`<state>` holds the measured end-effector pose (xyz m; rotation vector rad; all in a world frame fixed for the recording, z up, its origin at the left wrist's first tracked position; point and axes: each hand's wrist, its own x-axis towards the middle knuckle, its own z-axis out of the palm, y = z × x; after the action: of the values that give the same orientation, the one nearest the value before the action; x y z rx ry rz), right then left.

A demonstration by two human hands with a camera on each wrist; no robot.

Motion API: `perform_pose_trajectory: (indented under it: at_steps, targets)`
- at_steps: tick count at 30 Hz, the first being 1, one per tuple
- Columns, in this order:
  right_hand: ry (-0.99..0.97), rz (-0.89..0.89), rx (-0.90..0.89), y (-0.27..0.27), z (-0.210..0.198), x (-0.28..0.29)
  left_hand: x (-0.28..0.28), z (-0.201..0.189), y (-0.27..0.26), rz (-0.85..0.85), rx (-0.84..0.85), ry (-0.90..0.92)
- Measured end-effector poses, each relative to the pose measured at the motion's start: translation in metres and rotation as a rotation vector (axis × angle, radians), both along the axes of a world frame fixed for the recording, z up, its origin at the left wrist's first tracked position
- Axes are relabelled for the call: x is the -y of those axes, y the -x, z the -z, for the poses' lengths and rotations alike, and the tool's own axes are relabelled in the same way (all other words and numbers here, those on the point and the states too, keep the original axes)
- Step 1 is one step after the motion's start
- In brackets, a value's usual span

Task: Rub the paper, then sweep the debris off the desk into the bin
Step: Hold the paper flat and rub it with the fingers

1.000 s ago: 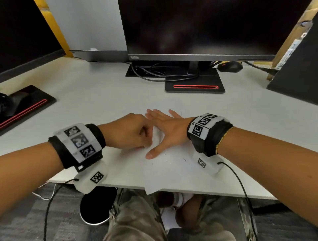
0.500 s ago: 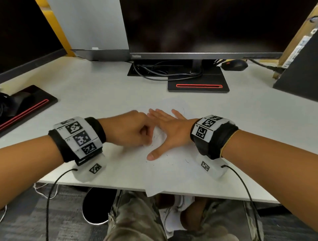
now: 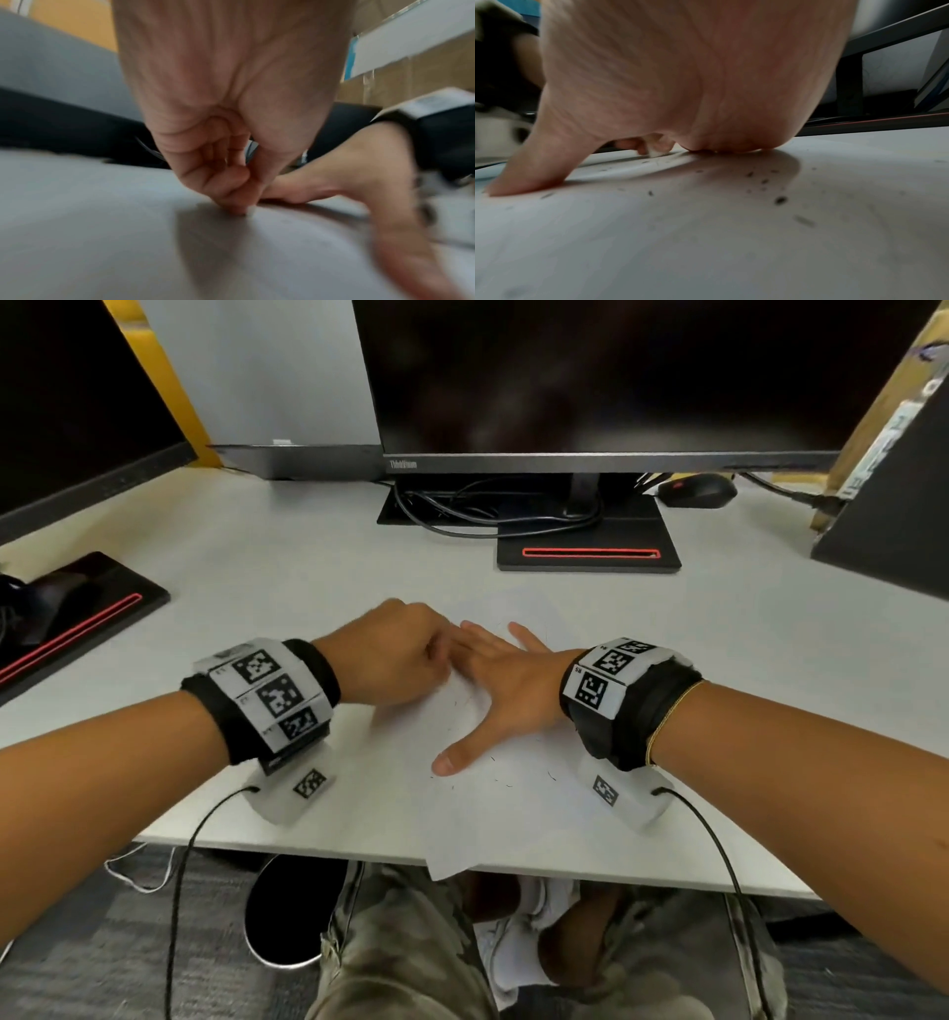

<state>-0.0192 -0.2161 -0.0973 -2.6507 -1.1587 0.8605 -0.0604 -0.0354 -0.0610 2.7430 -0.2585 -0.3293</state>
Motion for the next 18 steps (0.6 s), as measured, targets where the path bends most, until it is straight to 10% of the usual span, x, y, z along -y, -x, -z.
perform_pose_trajectory:
  at_steps: [10,14,18]
  targets:
    - [-0.014,0.003,-0.01,0.001,-0.001,0.0,0.014,0.007,0.013,0.094,-0.063,0.038]
    - [0.006,0.006,0.016,0.002,-0.001,-0.001,-0.002,0.006,-0.005,-0.205,0.099,0.066]
    - [-0.022,0.008,-0.004,0.001,0.0,-0.001,0.024,0.009,0.018,-0.035,-0.07,0.105]
